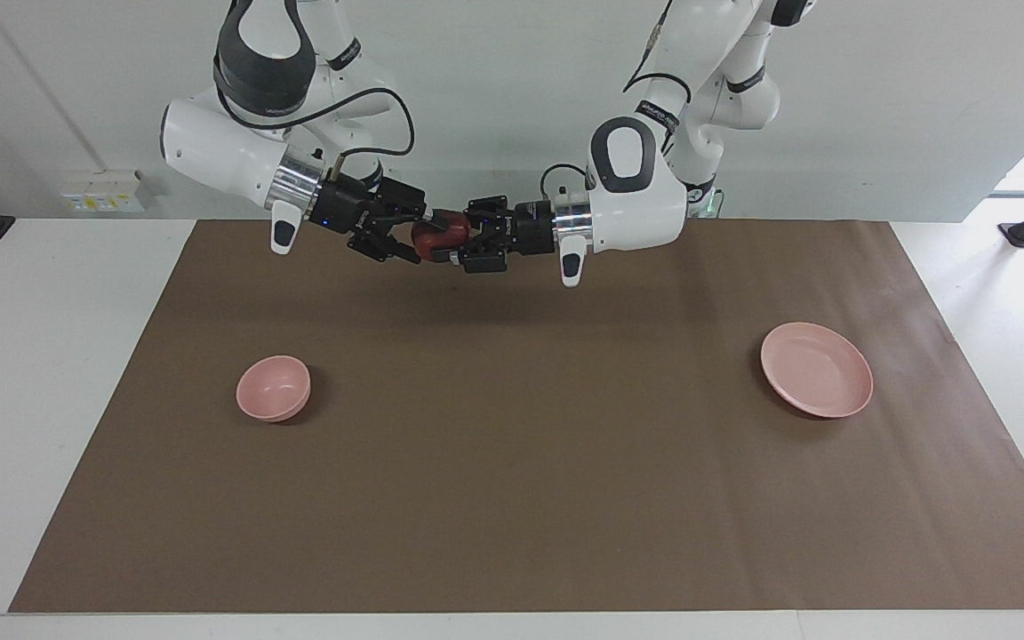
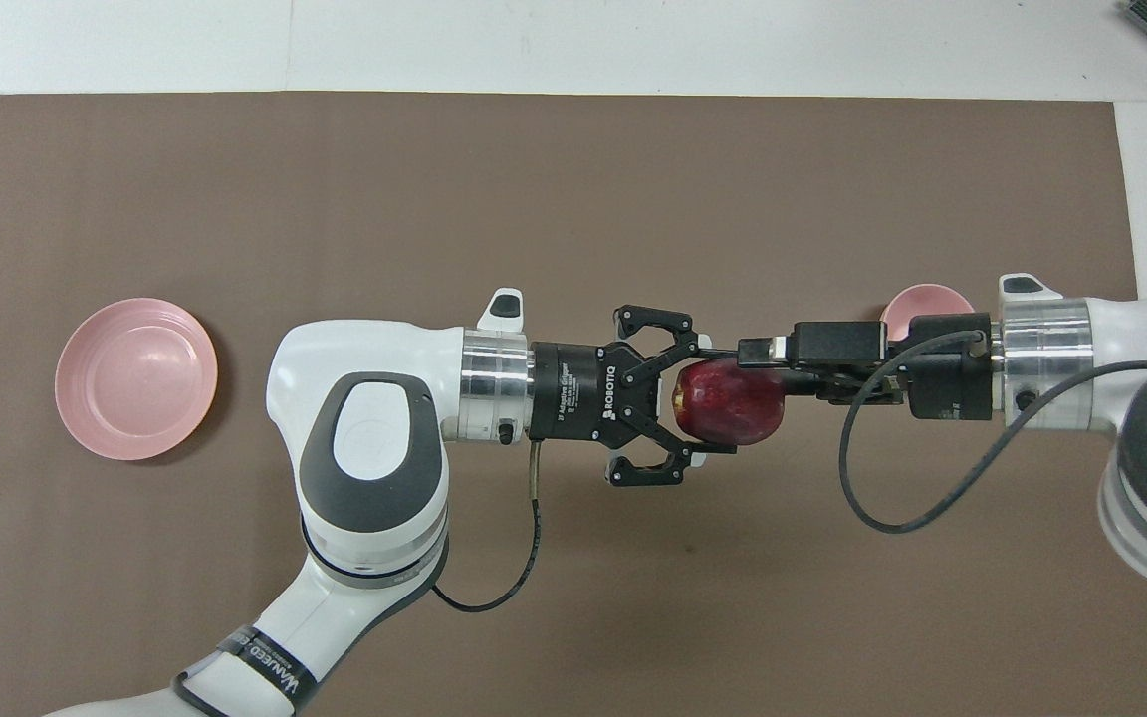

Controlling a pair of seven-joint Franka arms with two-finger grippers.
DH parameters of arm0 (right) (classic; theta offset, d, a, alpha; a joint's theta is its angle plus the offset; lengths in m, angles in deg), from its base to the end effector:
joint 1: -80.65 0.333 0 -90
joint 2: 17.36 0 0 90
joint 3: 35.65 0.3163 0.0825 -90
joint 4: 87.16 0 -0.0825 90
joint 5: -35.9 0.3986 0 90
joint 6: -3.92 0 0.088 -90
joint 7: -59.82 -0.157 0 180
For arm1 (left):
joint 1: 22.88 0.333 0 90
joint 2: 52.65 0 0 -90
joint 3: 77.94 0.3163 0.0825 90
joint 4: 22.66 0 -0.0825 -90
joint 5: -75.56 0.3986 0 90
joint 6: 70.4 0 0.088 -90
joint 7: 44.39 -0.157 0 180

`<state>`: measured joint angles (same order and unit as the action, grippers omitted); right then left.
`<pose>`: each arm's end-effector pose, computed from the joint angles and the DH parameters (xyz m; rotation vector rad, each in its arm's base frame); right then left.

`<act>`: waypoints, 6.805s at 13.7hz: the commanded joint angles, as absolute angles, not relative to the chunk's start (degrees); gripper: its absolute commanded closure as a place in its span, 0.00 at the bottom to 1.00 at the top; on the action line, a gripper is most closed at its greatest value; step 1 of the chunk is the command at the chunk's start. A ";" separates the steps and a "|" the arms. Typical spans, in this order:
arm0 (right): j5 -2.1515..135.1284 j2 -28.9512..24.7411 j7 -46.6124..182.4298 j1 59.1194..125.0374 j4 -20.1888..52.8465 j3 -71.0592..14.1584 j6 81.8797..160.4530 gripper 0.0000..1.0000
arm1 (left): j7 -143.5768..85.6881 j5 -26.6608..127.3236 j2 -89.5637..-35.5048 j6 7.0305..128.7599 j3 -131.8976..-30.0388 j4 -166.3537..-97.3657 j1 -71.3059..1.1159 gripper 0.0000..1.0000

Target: Move apple from plate to bowl

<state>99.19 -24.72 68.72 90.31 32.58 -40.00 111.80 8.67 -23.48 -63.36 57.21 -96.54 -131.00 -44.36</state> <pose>0.5300 0.1580 0.4815 -2.0920 0.1789 0.0461 0.4802 -0.4820 0.4468 1.4037 1.1854 -1.0937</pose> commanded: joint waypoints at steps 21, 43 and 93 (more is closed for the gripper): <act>97.34 -26.06 65.80 90.23 33.52 -39.87 111.59 1.00 | 9.31 -24.38 -62.41 58.80 -97.98 -130.24 -43.62 0.00; 27.42 -10.51 71.52 83.64 23.41 -39.96 127.22 1.00 | -3.85 32.64 -63.11 31.65 -97.37 -130.50 -24.64 0.00; 14.54 -1.71 60.96 84.87 27.54 -39.96 137.16 0.00 | -42.89 72.92 -50.54 16.26 -76.80 -111.87 -25.17 0.00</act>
